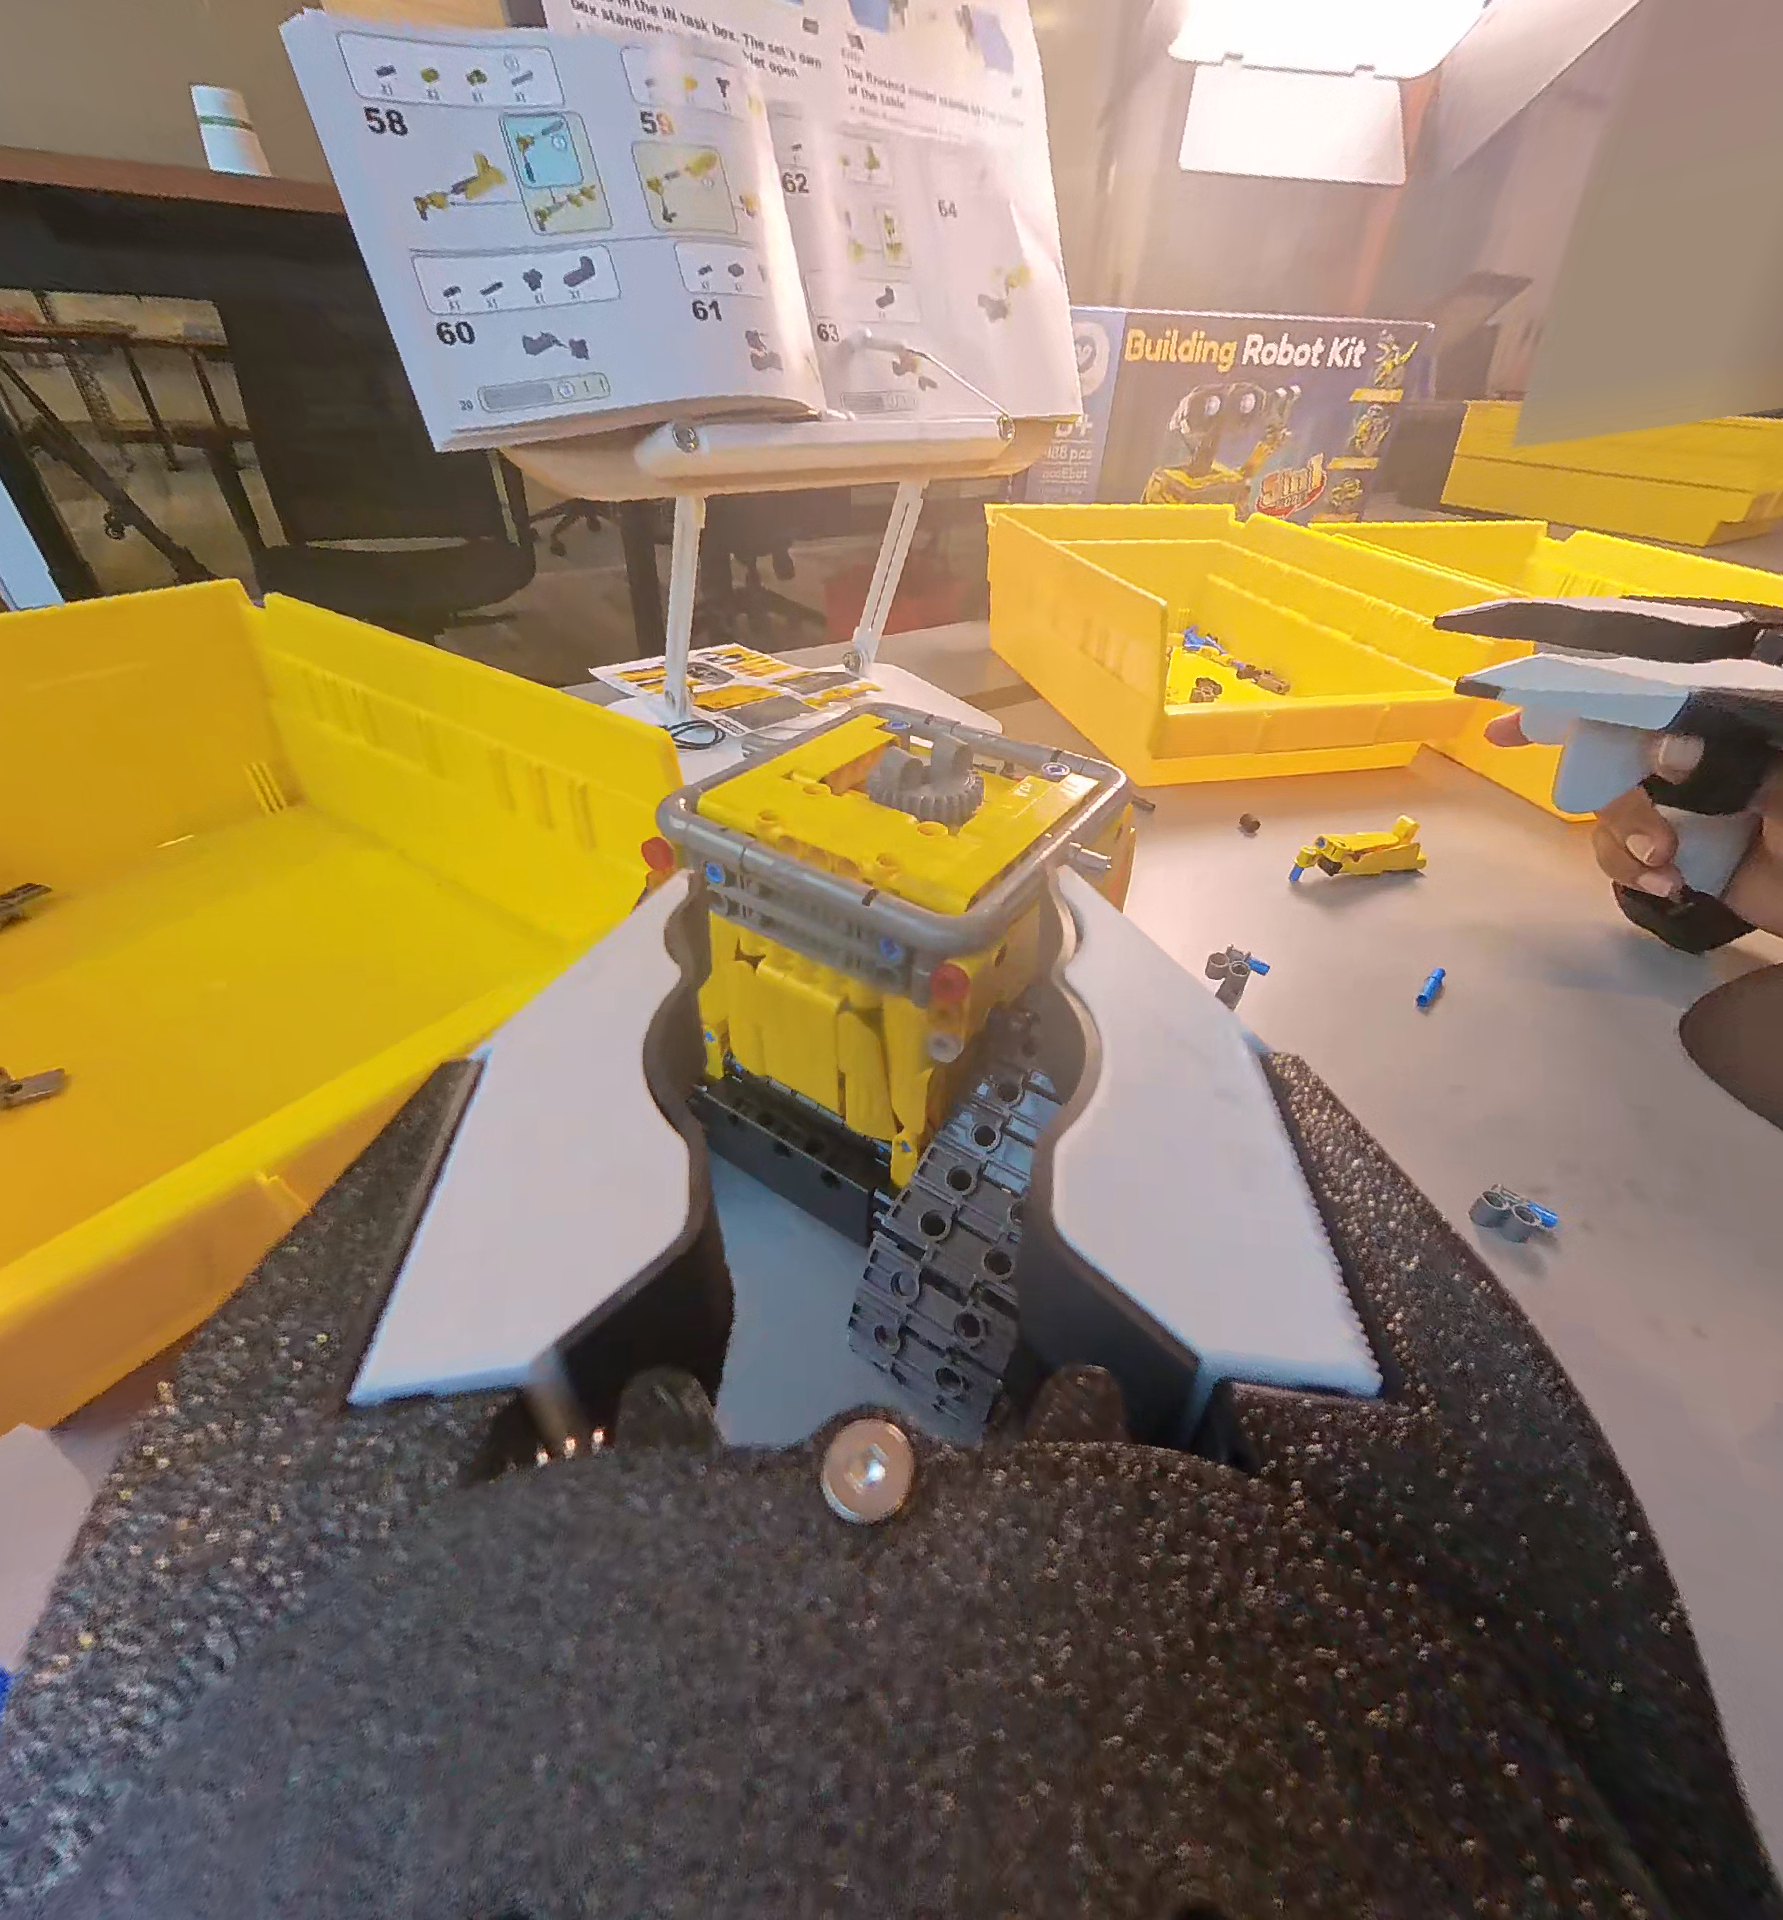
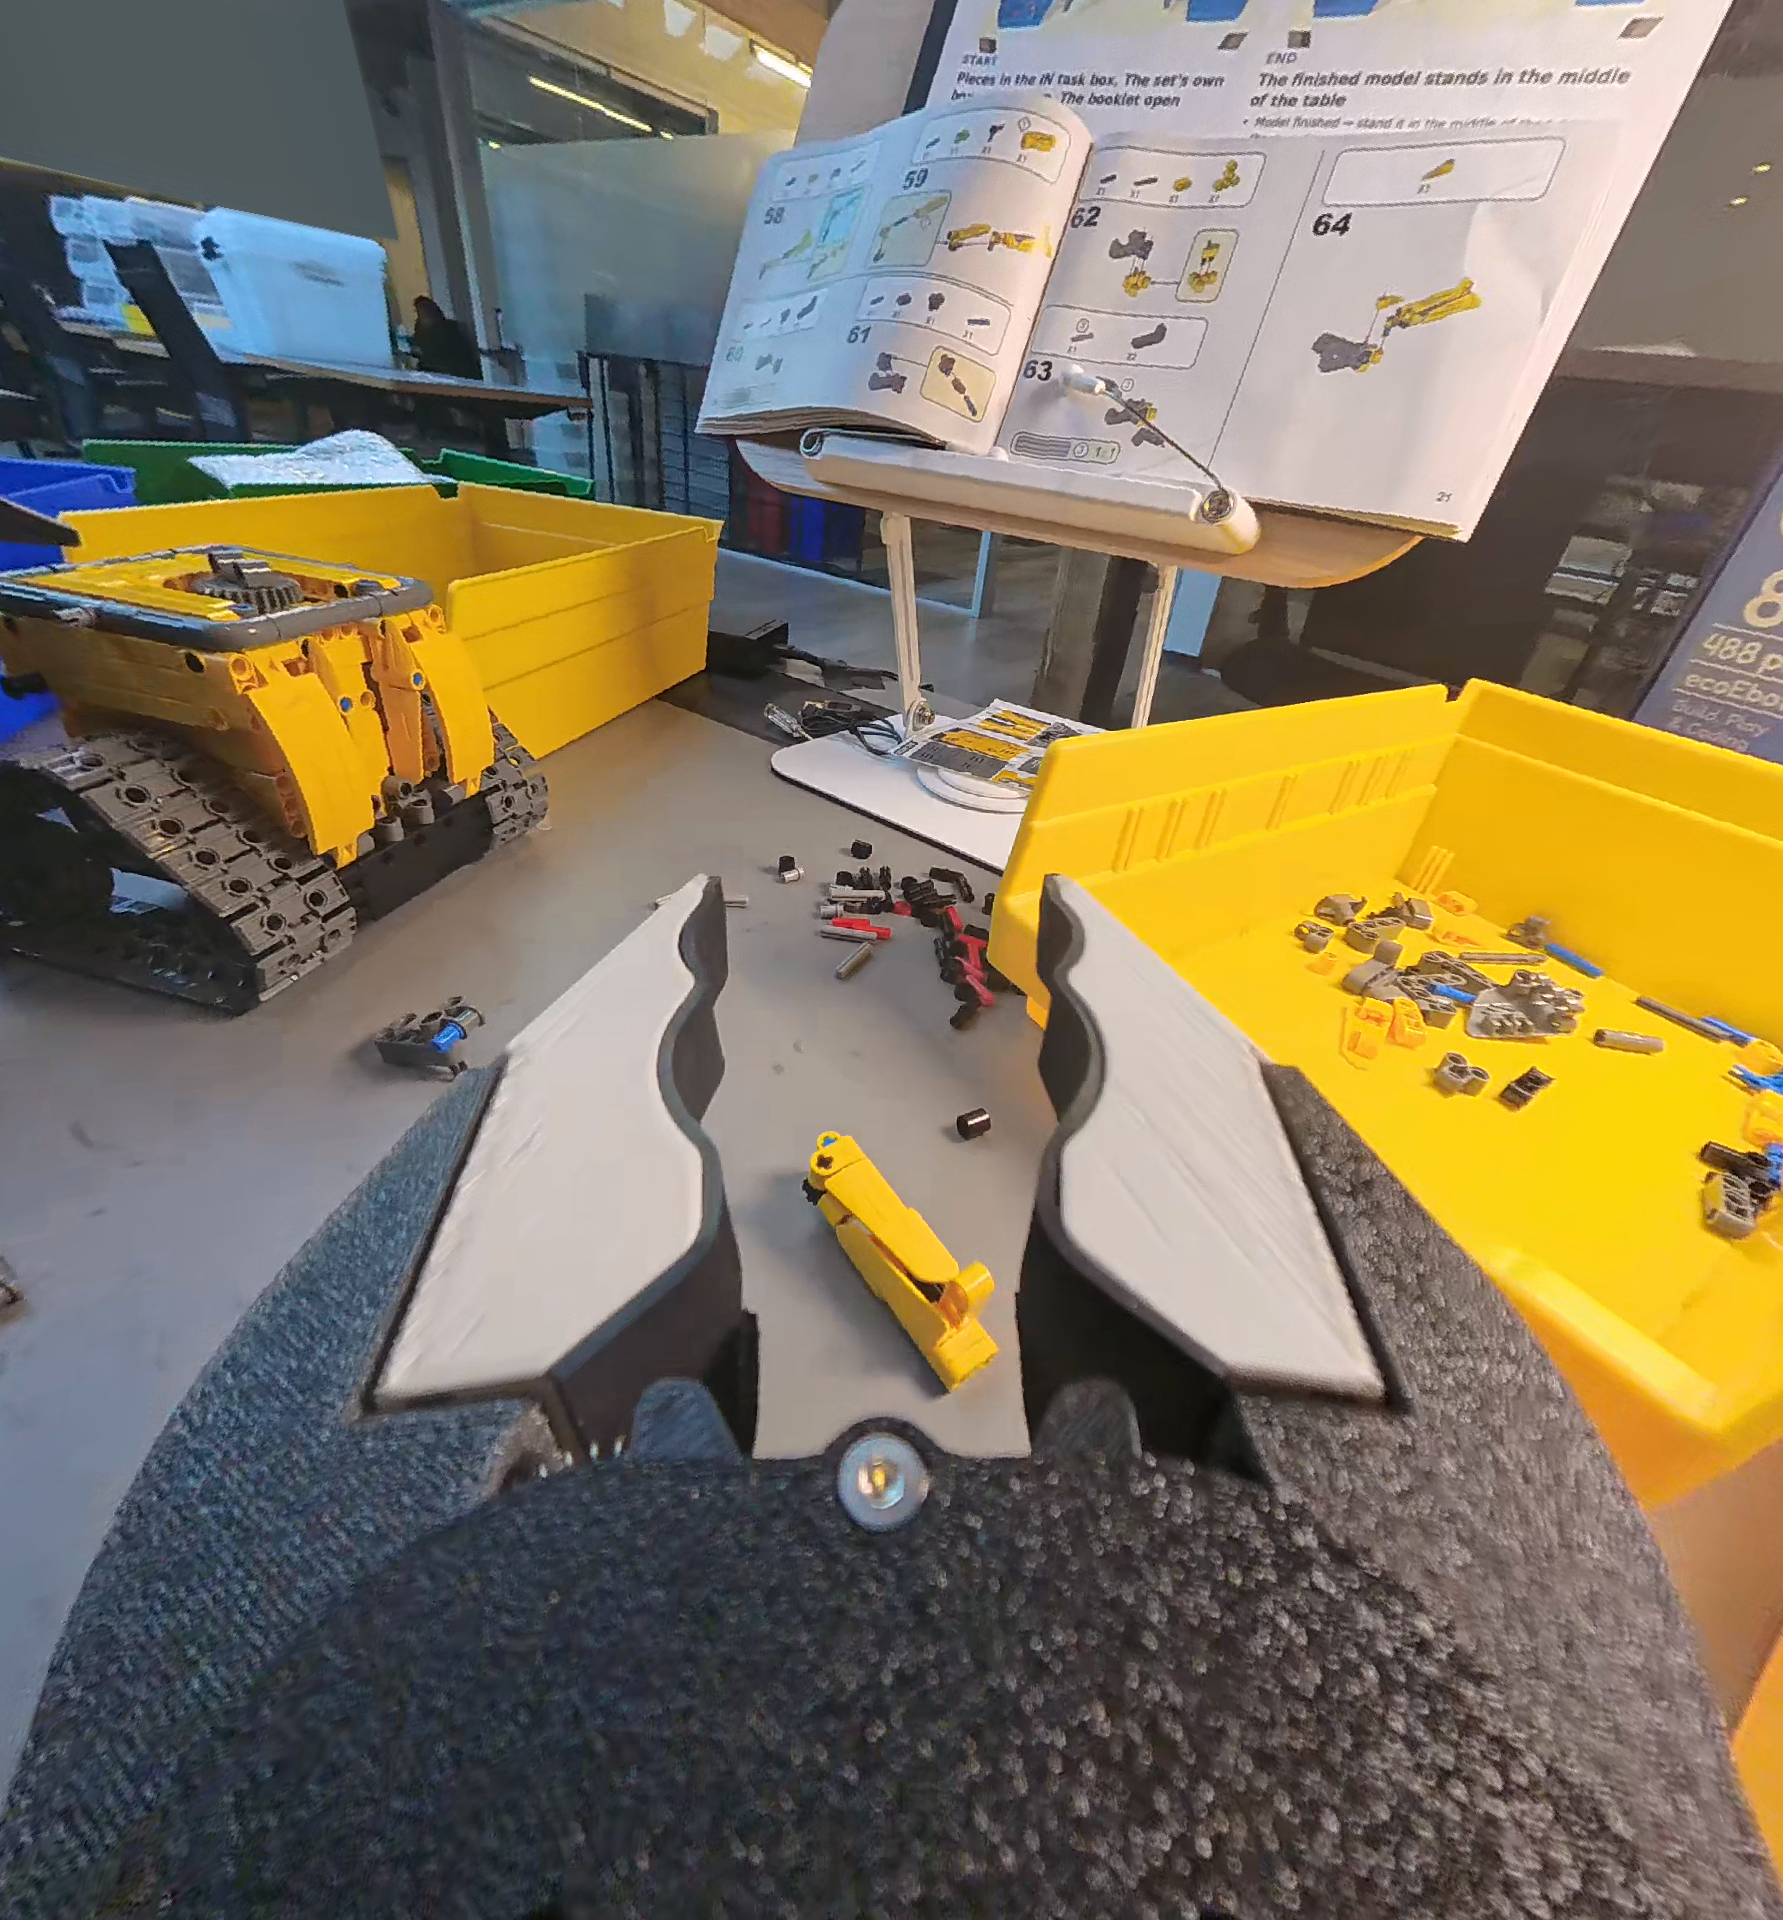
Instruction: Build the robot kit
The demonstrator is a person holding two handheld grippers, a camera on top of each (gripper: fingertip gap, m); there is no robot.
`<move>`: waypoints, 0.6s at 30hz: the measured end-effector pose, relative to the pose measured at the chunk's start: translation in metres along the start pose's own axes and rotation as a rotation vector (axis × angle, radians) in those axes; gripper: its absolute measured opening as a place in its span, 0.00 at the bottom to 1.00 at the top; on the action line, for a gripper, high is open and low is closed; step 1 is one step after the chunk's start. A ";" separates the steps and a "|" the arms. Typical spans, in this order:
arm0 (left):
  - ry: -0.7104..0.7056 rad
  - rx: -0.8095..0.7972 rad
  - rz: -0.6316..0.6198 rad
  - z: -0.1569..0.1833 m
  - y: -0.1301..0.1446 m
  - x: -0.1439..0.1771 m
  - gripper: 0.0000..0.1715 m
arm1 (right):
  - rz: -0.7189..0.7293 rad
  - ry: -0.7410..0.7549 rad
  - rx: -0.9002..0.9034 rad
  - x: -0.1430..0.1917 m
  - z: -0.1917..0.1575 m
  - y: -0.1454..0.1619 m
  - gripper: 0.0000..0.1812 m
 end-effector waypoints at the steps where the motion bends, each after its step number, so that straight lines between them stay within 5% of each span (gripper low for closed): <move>1: 0.002 0.002 -0.003 0.000 0.000 -0.001 0.37 | 0.001 -0.001 -0.003 0.000 0.000 0.000 0.33; 18: 0.016 0.017 0.000 -0.002 0.002 -0.001 0.37 | 0.007 -0.018 -0.014 0.000 0.001 0.001 0.33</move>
Point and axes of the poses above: each gripper's, where its closed fingertips meet, x back along the fingers, y out of its underside, z = x × y across the jaws, the point moved 10 cm from there along x, back along the fingers, and after that the axes turned 3 degrees about -y, right-handed, at the moved point
